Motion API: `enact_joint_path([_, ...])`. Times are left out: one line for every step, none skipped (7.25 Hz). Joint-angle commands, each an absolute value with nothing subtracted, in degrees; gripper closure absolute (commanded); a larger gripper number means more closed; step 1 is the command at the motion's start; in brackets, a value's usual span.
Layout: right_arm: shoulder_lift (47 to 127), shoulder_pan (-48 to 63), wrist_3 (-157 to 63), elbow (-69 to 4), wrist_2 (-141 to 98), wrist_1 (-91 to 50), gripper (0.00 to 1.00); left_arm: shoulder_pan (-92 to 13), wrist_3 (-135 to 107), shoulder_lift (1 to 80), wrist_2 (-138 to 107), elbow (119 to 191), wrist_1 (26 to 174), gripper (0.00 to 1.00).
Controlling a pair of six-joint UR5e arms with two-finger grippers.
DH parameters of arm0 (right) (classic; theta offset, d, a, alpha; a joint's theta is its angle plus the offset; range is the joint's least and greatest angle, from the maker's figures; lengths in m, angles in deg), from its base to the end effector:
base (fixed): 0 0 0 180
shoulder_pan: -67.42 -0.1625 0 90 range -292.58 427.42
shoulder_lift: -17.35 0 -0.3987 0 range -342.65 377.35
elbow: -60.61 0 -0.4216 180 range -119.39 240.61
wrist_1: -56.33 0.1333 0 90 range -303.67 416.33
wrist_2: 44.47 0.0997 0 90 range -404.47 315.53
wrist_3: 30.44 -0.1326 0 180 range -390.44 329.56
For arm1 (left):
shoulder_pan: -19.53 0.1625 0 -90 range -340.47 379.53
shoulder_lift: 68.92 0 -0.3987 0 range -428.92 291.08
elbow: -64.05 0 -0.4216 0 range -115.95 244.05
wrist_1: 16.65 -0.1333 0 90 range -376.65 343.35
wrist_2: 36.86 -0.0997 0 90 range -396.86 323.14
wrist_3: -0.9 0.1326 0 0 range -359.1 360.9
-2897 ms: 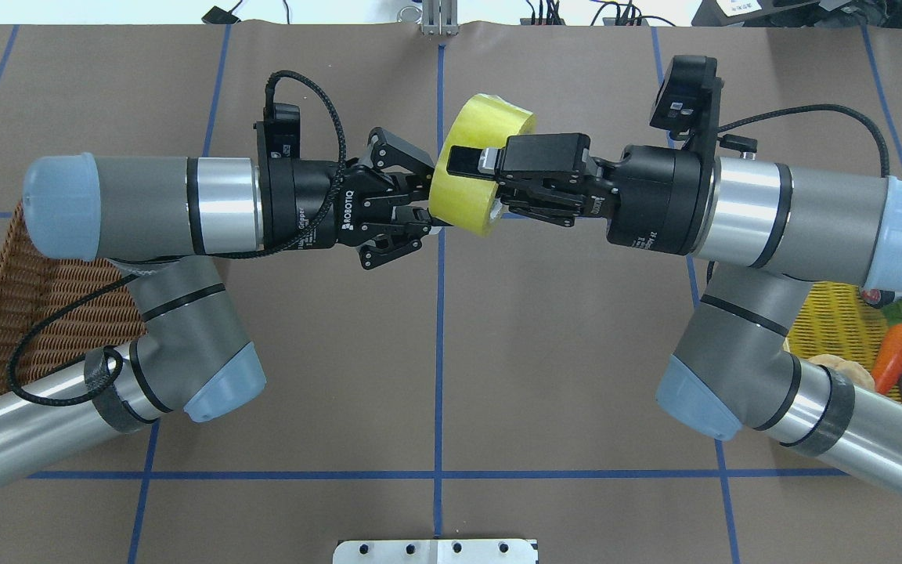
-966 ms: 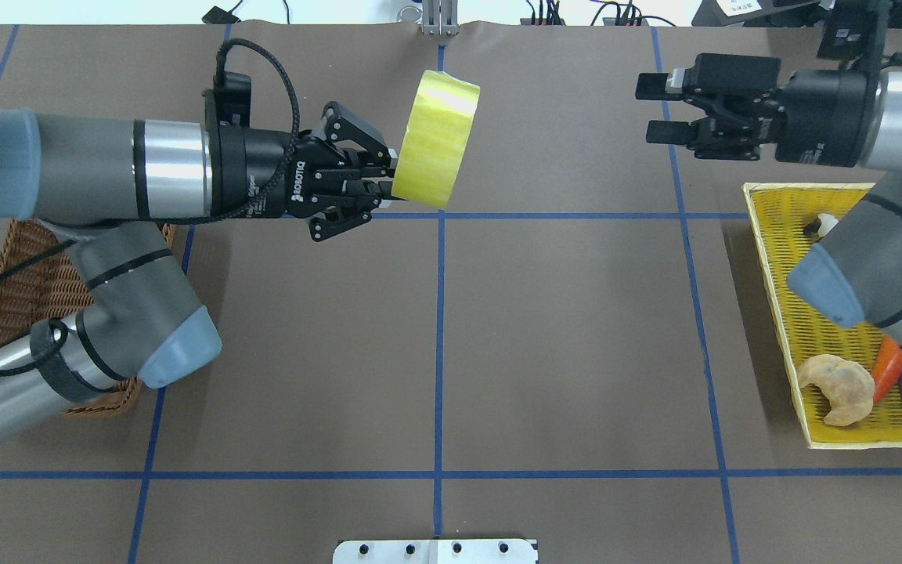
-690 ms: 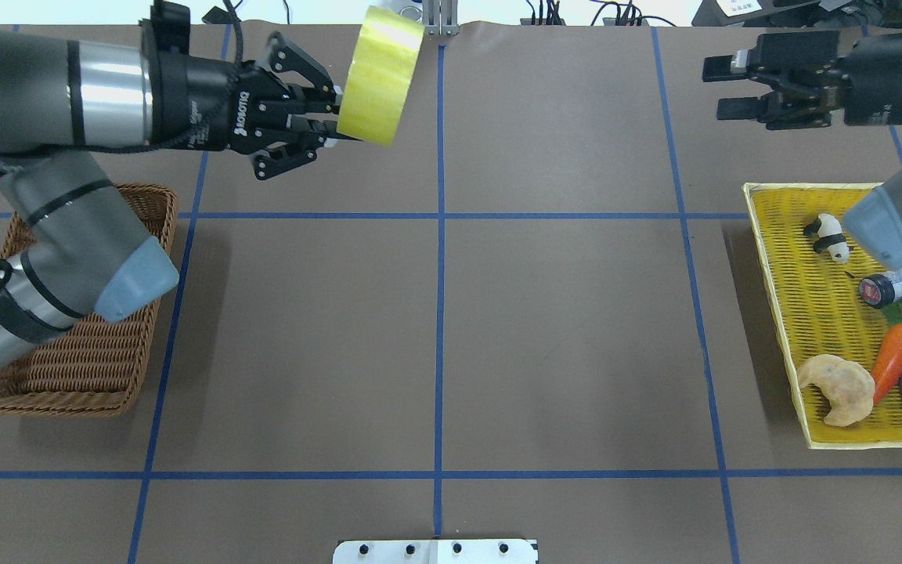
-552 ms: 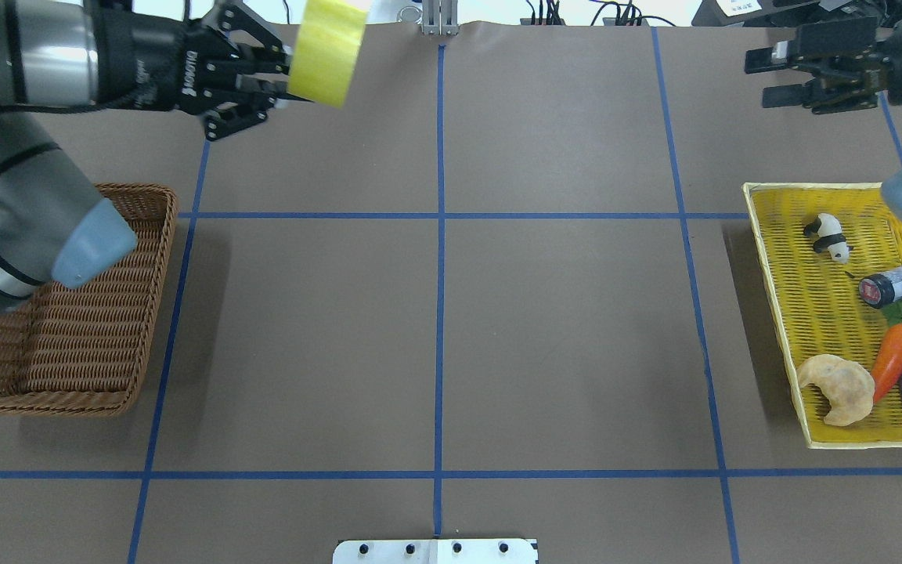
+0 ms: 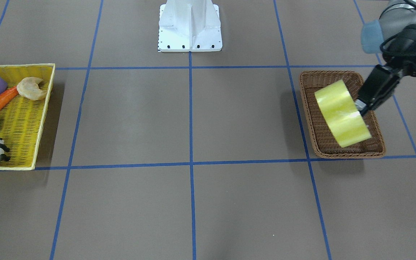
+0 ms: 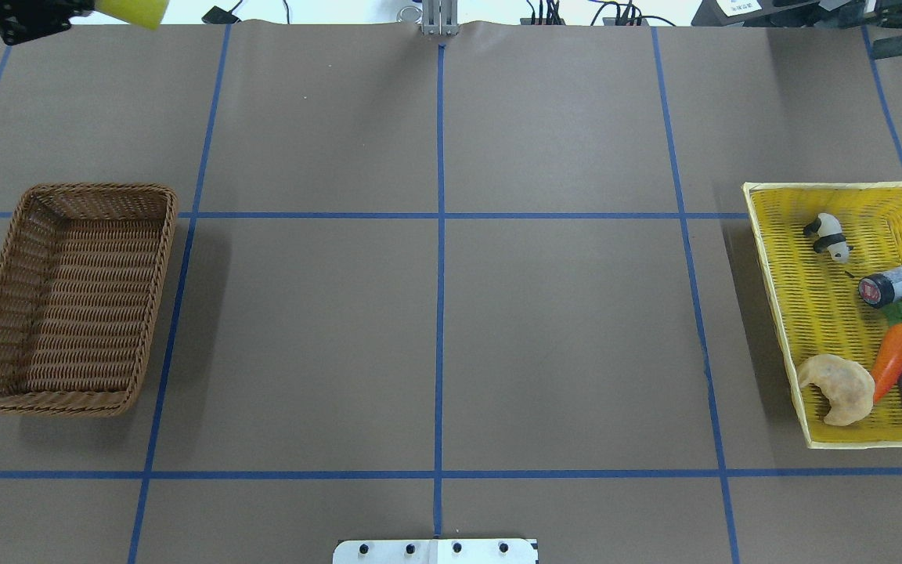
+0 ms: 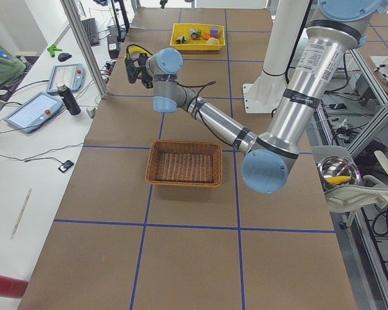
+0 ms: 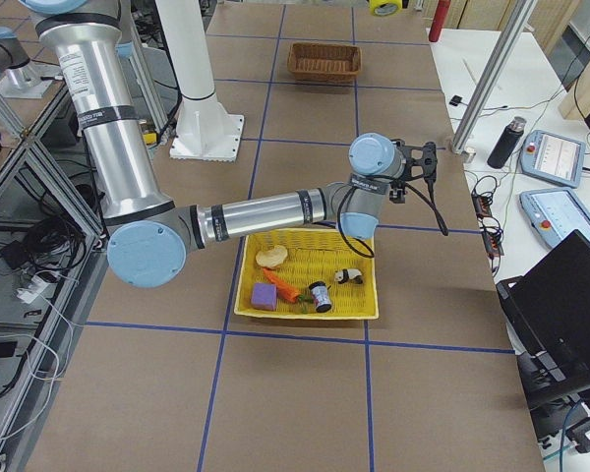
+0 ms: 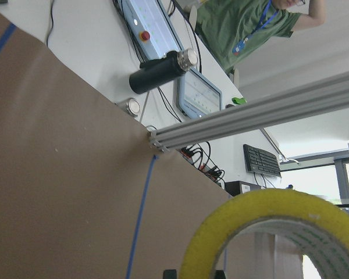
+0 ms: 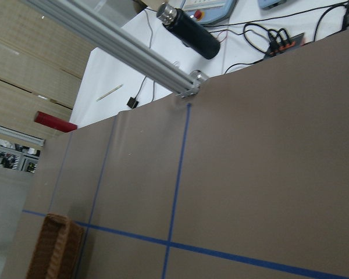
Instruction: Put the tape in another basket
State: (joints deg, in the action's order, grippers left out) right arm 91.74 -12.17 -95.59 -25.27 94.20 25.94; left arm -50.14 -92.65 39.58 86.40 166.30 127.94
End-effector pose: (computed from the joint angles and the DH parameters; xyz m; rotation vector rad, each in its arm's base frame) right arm -0.0817 -0.6312 0.3966 0.4629 -1.2794 0.2779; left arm 0.1542 -0.5907 0.2347 0.3992 1.4789 -0.5934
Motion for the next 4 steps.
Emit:
enact_joint_path([92.3,-13.3,-77.1,-25.4,85.2,10.9,0.0,-54.8,-75.3,29.9,85.4,171.5,120.0,1.0])
enact_joint_path([93.0,-13.2,-69.8,-25.6,81.1,6.3,0.0,-54.9,-69.6,24.7,81.7,172.7,119.8,1.0])
enact_joint_path([93.1,-13.2,-64.2,-25.9,80.9,0.5,0.0,-54.7,-65.1,21.6,77.8,172.9,118.3,1.0])
enact_joint_path([94.3,-13.2,-61.6,-26.5,81.0,-4.1,0.0,-54.6,-59.0,18.7,77.0,174.2,114.5,1.0])
